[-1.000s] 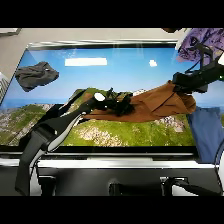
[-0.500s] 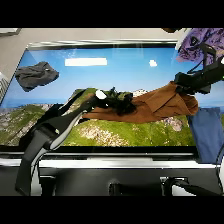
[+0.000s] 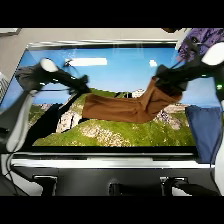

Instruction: Fold the clothes and pants, and hang the long-sleeved shirts on hangers.

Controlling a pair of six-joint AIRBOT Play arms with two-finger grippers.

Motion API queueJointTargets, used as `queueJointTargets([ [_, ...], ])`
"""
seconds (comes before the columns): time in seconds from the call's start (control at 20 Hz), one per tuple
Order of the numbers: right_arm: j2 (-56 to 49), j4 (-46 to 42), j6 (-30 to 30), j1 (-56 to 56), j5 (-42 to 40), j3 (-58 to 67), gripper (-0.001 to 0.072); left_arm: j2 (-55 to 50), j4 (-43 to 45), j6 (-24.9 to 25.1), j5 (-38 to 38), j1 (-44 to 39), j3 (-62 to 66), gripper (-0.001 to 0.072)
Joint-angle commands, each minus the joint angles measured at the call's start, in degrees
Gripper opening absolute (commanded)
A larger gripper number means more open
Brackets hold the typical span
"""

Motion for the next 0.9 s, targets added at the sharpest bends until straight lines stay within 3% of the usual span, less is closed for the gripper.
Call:
queueJointTargets([
  [0.0,-2.47,0.92,7.39,8.98,-7.41,0.07,0.0029,7.32,11.43,1.64,-9.46,9.42,0.02,0.0020],
  [0.4,-14.67,5.18,13.05,22.91,-24.30,0.07,0.0028,13.27,15.82,3.69,-12.02,20.57,0.02,0.0020],
  [0.85,-23.39,11.72,12.76,24.35,-34.67,0.07,0.0030,13.22,15.85,3.69,-11.32,21.51,0.02,0.0020],
])
